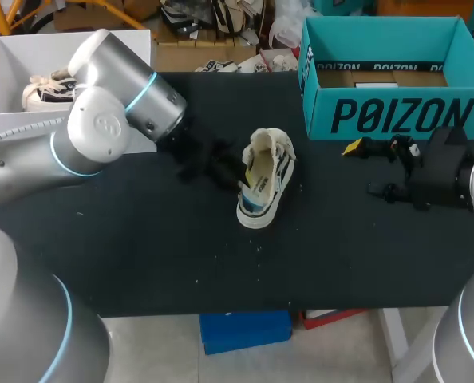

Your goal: Take the shoe out of the shoebox, open the shoe tongue, remove and reinsert the insole, then place the shoe into the shoebox

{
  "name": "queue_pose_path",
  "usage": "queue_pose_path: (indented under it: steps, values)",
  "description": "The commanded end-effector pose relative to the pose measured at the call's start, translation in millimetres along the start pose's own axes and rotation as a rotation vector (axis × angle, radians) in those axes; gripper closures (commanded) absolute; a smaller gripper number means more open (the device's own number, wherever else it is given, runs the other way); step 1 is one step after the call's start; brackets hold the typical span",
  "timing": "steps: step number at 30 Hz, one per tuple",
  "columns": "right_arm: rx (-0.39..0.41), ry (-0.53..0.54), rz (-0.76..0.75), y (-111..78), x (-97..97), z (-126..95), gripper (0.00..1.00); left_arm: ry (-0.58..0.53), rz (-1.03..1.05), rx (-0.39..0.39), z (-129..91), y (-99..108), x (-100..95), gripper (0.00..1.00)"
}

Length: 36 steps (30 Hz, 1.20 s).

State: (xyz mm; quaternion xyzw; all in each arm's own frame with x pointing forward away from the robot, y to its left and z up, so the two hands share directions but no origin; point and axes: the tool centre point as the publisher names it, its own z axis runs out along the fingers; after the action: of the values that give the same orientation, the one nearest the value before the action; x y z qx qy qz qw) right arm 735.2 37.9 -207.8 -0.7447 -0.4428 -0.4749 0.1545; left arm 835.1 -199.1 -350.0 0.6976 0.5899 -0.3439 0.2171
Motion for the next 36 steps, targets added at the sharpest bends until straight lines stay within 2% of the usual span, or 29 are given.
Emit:
queue_pose_path:
  steps: [1,7,9,12,18,36]
  values:
    - [0.0,0.0,0.001,0.3,0.3,1.1,0.0,0.018,-0.005,-0.03,-5.5,-8.0,3.1,0.7]
    - [0.0,0.0,0.001,0.3,0.3,1.1,0.0,0.04,-0.008,-0.025,1.7,-6.9,10.5,0.73]
    - [0.0,0.0,0.001,0.3,0.3,1.1,0.0,0.059,-0.002,-0.028,3.2,-5.8,11.2,0.78]
    - [0.0,0.0,0.001,0.3,0.3,1.1,0.0,0.122,0.029,-0.058,4.4,-2.7,13.1,1.0]
    - [0.0,0.0,0.001,0.3,0.3,1.1,0.0,0.196,0.055,-0.089,7.9,0.9,17.2,1.0]
    - [0.0,0.0,0.001,0.3,0.3,1.1,0.0,0.335,0.103,-0.094,27.0,8.3,23.4,1.0]
